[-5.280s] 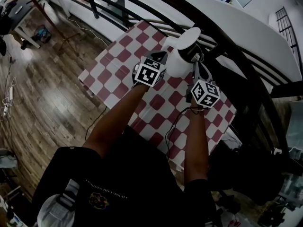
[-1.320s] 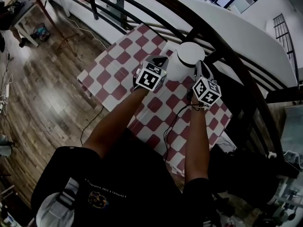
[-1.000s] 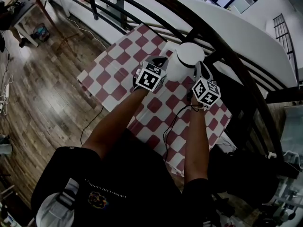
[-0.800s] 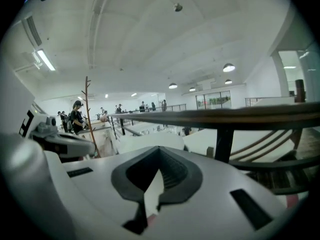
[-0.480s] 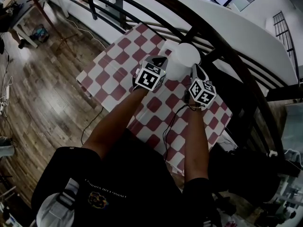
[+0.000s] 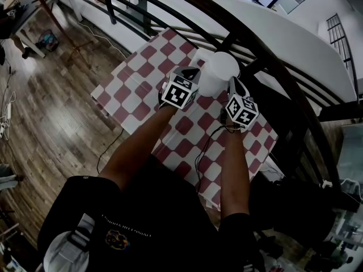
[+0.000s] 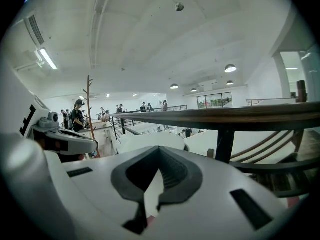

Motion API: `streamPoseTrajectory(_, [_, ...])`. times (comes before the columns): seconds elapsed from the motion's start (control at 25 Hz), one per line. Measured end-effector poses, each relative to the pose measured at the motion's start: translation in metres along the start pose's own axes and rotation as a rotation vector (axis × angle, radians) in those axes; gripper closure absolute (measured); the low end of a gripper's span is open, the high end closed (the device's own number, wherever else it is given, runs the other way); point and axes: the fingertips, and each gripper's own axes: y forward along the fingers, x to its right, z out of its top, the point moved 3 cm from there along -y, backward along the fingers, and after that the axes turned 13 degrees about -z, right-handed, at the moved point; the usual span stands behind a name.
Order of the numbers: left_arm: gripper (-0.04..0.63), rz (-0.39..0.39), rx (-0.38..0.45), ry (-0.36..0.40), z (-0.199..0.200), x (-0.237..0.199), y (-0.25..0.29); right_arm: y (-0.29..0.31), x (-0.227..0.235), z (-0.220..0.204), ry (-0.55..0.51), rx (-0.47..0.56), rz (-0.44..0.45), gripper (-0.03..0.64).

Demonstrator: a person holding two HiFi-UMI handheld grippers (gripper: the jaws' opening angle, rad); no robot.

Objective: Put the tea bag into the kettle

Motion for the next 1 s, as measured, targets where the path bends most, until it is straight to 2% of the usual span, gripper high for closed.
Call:
streamPoseTrajectory(0.52, [0.592, 0.014, -0.006, 0.005, -0.001, 0.002, -0.009, -0.002, -0.002, 0.001, 0.017, 0.003, 0.018, 0.606])
streamPoseTrajectory(1.0, [0.592, 0.011, 0.001, 0.024, 0.003, 0.013, -0.015, -0.035, -0.016, 0.004, 0.019, 0.045, 0.056, 0.607])
